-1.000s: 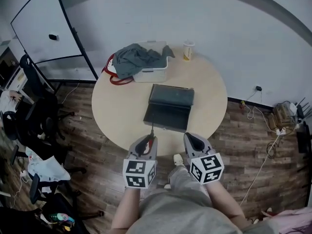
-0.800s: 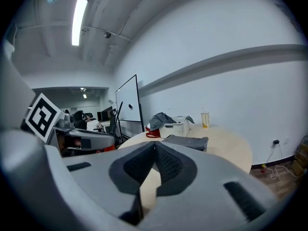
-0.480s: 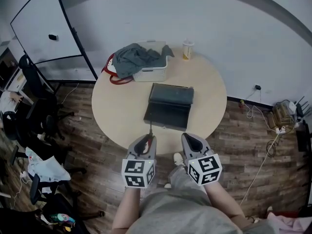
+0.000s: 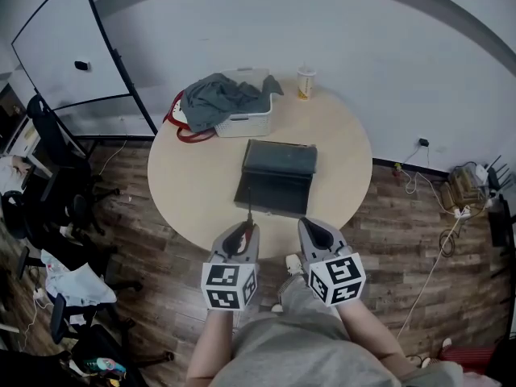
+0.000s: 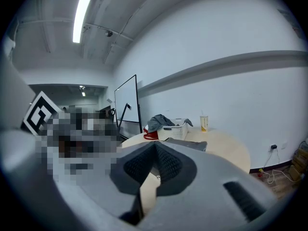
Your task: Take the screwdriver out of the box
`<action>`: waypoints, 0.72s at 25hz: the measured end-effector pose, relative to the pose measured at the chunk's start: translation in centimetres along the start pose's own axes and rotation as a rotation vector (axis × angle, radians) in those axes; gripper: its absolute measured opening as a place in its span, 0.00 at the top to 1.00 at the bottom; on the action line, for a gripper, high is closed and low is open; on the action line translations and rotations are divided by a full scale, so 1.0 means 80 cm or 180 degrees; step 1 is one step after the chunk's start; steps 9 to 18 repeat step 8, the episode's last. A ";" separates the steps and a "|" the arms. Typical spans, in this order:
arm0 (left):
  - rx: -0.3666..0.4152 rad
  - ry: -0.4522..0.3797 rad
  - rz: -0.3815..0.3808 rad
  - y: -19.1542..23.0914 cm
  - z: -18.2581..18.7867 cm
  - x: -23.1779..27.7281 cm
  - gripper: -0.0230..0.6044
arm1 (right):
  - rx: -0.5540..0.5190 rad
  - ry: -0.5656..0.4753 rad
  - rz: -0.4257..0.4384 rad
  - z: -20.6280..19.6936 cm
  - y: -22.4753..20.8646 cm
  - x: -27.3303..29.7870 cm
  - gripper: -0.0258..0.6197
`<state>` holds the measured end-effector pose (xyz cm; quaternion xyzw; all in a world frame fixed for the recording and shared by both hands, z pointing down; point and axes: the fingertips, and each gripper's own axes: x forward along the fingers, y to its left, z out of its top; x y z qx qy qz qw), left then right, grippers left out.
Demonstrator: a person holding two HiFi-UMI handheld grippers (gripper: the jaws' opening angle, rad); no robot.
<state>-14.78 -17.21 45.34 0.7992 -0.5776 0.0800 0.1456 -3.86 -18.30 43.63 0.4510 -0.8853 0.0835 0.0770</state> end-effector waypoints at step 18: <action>-0.0018 0.0011 -0.0006 0.000 0.000 0.009 0.85 | -0.0033 0.0022 -0.0001 0.001 -0.005 0.004 0.96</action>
